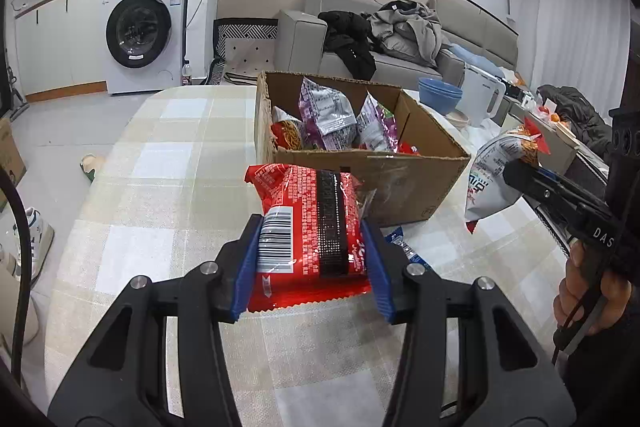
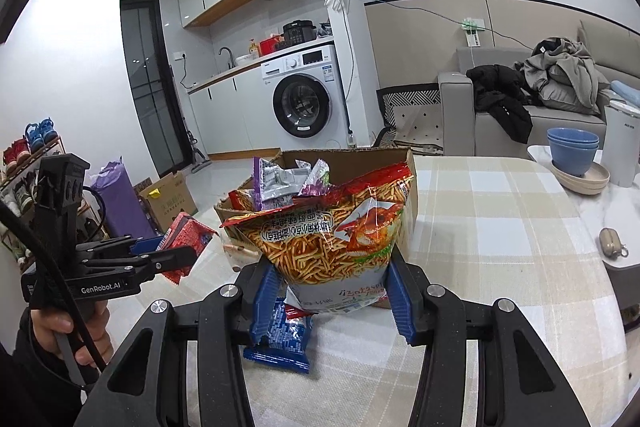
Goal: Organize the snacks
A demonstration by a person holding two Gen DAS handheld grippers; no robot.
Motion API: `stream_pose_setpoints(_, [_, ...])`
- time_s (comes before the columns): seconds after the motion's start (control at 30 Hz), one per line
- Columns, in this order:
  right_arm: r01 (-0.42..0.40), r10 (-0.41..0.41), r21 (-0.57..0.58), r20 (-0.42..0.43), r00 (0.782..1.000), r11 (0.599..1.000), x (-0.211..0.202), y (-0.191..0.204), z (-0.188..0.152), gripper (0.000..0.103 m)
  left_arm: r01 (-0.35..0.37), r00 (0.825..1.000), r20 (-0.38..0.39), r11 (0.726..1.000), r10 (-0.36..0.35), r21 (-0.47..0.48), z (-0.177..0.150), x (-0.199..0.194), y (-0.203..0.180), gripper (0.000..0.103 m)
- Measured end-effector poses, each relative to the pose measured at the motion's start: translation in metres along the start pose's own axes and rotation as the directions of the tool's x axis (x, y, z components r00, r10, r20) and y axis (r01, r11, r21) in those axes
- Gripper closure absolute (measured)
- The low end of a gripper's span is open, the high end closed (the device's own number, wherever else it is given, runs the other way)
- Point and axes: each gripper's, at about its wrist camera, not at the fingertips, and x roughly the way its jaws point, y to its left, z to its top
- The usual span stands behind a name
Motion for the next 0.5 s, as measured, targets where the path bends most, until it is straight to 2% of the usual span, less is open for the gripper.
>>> stream_pose_setpoints(0.5, [-0.001,0.002,-0.029,0.027,1.0,1.0,-0.007,0.008,0.02,0.054,0.005,1.0,0.019,1.0,-0.005,-0.018,0.014,-0.014,0.001,0.058])
